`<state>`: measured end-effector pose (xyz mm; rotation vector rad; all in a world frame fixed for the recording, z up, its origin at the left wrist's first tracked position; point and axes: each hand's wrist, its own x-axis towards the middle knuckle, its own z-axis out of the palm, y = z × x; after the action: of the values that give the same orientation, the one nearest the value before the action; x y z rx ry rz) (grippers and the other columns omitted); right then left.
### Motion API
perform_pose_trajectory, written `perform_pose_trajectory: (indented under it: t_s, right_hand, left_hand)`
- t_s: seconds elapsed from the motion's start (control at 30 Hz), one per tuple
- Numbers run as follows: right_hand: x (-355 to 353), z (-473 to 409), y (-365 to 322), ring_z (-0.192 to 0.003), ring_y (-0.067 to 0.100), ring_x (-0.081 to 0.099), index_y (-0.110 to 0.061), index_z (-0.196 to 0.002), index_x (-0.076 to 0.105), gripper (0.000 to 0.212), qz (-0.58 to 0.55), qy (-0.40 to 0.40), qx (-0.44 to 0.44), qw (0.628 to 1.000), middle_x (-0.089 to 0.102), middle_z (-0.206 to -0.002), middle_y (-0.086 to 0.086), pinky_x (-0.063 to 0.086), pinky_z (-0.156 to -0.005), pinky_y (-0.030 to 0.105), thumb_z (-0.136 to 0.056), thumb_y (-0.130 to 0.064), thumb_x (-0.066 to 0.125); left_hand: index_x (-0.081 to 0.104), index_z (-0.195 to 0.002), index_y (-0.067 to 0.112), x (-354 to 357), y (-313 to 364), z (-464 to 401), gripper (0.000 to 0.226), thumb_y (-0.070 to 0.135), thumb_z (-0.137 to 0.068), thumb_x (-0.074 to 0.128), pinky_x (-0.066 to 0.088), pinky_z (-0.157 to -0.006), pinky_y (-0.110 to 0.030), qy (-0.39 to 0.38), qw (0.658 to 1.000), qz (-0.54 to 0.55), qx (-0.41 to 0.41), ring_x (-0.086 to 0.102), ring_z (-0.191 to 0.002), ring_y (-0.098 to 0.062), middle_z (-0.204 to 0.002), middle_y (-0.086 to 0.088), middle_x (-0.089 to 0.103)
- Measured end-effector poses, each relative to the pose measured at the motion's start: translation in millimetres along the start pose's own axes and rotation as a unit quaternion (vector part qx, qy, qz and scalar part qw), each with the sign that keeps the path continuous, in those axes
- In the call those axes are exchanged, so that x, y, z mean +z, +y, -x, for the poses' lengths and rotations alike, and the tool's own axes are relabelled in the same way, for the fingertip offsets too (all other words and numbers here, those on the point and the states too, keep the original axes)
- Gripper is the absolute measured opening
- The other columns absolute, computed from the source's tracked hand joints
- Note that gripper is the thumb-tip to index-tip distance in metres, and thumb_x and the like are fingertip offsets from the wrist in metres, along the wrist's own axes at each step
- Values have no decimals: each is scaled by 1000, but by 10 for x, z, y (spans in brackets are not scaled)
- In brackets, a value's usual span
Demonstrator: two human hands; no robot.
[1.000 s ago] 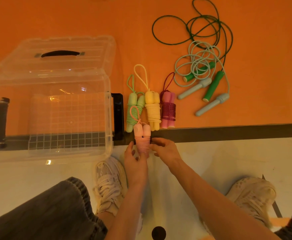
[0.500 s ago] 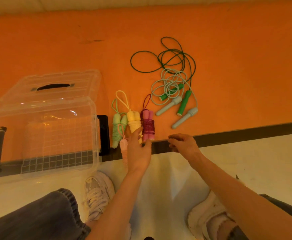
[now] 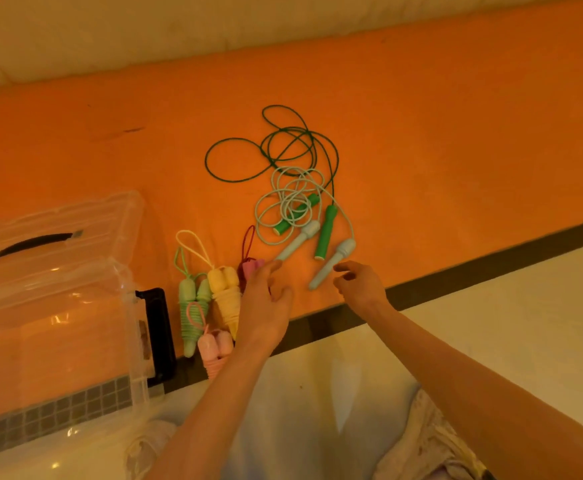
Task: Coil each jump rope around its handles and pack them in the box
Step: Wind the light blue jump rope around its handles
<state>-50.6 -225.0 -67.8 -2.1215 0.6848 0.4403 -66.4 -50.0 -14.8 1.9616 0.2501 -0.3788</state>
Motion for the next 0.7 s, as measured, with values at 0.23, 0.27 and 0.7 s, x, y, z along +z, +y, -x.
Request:
perform_pose_trajectory:
  t_s: [0.23, 0.27, 0.7]
  right_hand:
    - [357, -270, 180, -114, 39, 51, -29, -150, 22, 54, 252, -105, -51, 961, 39, -130, 19, 42, -95, 43, -99, -24, 39]
    - [396, -299, 198, -115, 39, 50, -31, -150, 21, 52, 280, -105, -52, 953, 37, -131, 18, 42, -96, 44, -100, -25, 37]
    - [328, -428, -17, -78, 33, 68, -24, -77, 45, 25, -277, 266, 54, 922, 60, -82, 12, 55, -71, 46, -88, -5, 57]
  left_hand:
    - [52, -132, 23, 48, -173, -150, 43, 8, -92, 56, 42, -89, -16, -21, 1000, 9, -7, 49, -111, -4, -132, 5, 50]
    - [52, -131, 23, 53, -208, -149, 42, 8, -92, 56, 41, -86, -12, -24, 1000, 11, -12, 50, -111, -4, -131, 5, 50]
    - [56, -123, 24, 31, -234, -168, 33, 8, -94, 55, 39, -84, -2, -76, 996, 29, -32, 53, -110, -2, -124, 9, 58]
